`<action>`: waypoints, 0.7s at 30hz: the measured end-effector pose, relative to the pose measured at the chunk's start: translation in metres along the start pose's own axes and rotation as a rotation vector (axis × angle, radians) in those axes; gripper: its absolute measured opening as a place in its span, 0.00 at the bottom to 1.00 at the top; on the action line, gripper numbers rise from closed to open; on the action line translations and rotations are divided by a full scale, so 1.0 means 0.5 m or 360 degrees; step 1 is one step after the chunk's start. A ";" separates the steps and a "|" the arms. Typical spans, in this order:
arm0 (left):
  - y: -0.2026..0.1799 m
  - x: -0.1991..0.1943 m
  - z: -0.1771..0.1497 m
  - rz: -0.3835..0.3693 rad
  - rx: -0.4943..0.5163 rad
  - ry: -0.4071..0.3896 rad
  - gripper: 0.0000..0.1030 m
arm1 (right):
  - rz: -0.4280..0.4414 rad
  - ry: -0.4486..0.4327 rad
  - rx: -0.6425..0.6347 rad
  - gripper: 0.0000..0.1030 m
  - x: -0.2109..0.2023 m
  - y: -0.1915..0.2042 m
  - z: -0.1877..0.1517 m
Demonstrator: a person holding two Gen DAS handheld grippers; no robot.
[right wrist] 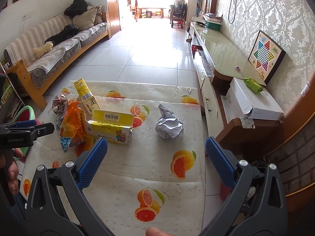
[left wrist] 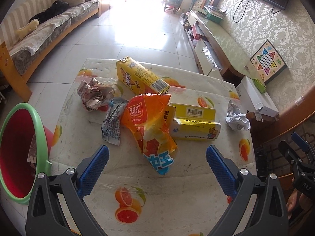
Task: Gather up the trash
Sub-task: 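Move both open grippers back over the table toward the remaining trash, then grasp the orange Shuanghui snack bag with the left gripper while the right gripper grasps the silver foil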
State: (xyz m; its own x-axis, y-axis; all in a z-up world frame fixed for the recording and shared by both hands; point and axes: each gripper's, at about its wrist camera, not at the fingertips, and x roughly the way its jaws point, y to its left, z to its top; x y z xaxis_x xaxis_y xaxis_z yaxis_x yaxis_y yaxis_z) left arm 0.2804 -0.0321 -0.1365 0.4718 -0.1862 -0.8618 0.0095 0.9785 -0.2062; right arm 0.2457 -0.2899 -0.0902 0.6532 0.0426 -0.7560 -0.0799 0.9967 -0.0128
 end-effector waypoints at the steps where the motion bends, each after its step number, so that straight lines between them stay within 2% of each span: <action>1: 0.000 0.014 0.003 0.0004 -0.0011 0.0020 0.92 | 0.0000 0.0015 0.0002 0.95 0.016 -0.005 0.004; 9: 0.016 0.106 0.013 0.0072 -0.0108 0.0131 0.92 | 0.0026 0.0106 0.0084 0.95 0.133 -0.035 0.016; 17: 0.009 0.154 0.019 0.0134 -0.0130 0.0170 0.92 | 0.0052 0.0158 0.0103 0.95 0.217 -0.056 0.020; 21: 0.004 0.173 0.018 0.0133 -0.0135 0.0200 0.86 | 0.0046 0.0166 0.0104 0.95 0.244 -0.059 0.025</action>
State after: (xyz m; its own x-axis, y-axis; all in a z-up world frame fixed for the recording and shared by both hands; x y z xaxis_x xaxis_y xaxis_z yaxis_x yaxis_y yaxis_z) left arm 0.3293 -0.0455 -0.2074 0.3536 -0.1196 -0.9277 -0.1020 0.9809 -0.1654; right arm 0.3370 -0.3131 -0.1738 0.5690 0.0677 -0.8196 -0.0461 0.9977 0.0504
